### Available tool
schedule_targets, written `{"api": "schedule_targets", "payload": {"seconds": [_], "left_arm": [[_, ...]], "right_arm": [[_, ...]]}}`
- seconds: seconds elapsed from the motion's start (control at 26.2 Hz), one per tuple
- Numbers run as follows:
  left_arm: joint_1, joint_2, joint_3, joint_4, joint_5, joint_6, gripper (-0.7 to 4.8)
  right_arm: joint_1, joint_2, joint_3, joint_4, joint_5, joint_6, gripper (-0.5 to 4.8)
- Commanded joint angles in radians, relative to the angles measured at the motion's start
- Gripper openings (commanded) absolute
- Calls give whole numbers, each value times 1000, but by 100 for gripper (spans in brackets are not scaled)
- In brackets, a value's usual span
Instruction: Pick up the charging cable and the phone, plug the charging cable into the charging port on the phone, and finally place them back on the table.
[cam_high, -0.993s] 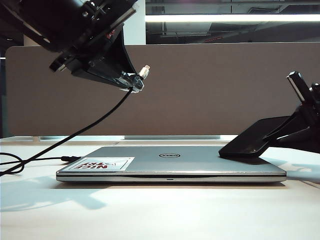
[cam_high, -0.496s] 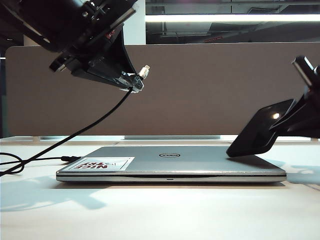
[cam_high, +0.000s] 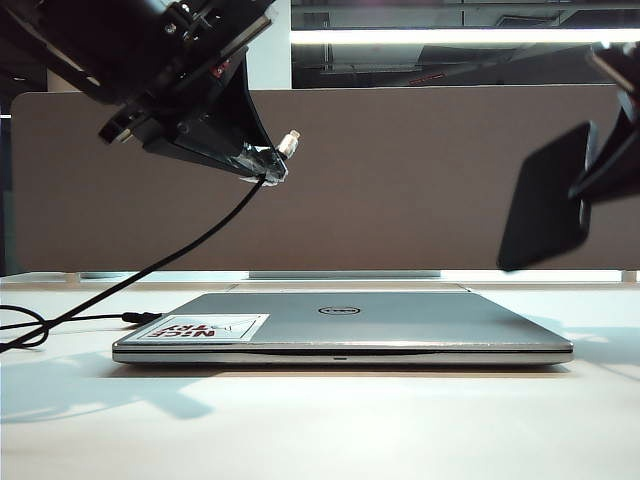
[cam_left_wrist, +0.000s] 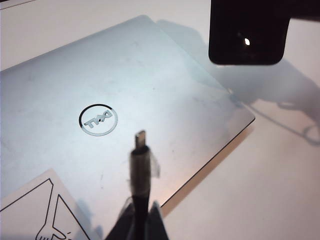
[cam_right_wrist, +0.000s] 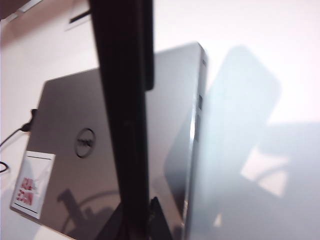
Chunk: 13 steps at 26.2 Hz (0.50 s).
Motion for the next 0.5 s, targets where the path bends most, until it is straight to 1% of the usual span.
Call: {"api": "schedule_targets", "payload": {"seconds": [0.04, 0.11, 0.23, 0.31, 0.5], "left_arm": [[-1, -3, 5, 17, 2, 1, -7], [-6, -3, 5, 27, 2, 1, -7], [-8, -3, 6, 43, 2, 1, -7], [-8, -3, 6, 61, 2, 1, -7], [-9, -3, 6, 66, 2, 1, -7]], "right_arm": [[0, -13, 57, 8, -58, -15, -4], [1, -13, 108, -20, -61, -16, -4], [13, -13, 183, -121, -16, -46, -4], [38, -12, 262, -275, 68, -88, -4], [75, -12, 354, -469, 163, -97, -4]]}}
